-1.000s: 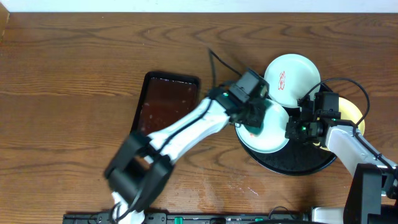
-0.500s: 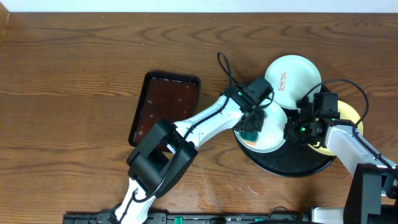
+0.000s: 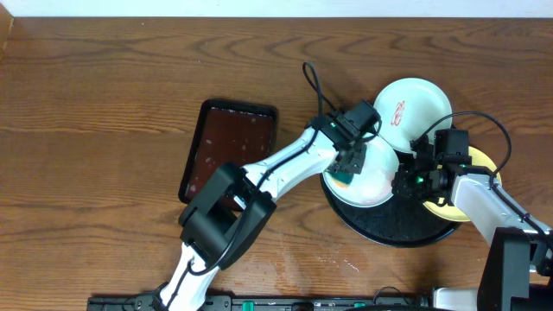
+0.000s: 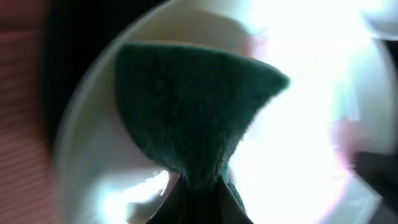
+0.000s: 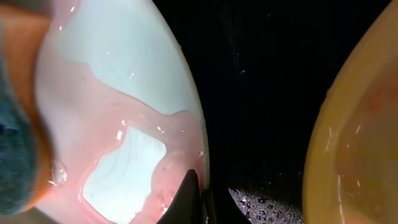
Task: Clean dirty plates on tray and stack at the side
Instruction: 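Scrub the held pale green plate with the sponge in the left gripper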
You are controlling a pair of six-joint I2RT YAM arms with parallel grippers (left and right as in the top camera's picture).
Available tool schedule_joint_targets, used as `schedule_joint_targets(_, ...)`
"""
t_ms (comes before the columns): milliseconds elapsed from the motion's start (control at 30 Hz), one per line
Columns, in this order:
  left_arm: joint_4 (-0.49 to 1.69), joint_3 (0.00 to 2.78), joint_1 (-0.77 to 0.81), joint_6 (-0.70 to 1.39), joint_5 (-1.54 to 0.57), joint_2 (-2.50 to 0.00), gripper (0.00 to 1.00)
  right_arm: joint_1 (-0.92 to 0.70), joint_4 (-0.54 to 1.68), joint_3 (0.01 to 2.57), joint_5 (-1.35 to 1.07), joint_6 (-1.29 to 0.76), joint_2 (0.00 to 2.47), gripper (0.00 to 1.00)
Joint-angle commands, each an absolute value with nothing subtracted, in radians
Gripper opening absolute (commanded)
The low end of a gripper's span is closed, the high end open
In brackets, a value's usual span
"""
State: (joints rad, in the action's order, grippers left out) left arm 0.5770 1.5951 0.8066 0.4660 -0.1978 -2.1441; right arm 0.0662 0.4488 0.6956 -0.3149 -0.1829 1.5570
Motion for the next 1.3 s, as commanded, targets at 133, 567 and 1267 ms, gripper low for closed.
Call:
schedule_joint_targets(133,0.517,1.586,0.874,0.446,-0.412,-2.182,0.08,0.065,0.461,0.68,-0.27,-0.164,1.573,0.01)
schedule_joint_targets(567,0.642,1.622,0.856,0.446,-0.388,-2.259,0.08,0.065,0.464,0.68,-0.27,-0.164,1.573,0.01)
schedule_joint_targets(1267,0.822,1.83,0.83,0.415,-0.089,-2.321,0.08,0.065,0.464,0.68,-0.27,-0.164,1.573,0.01)
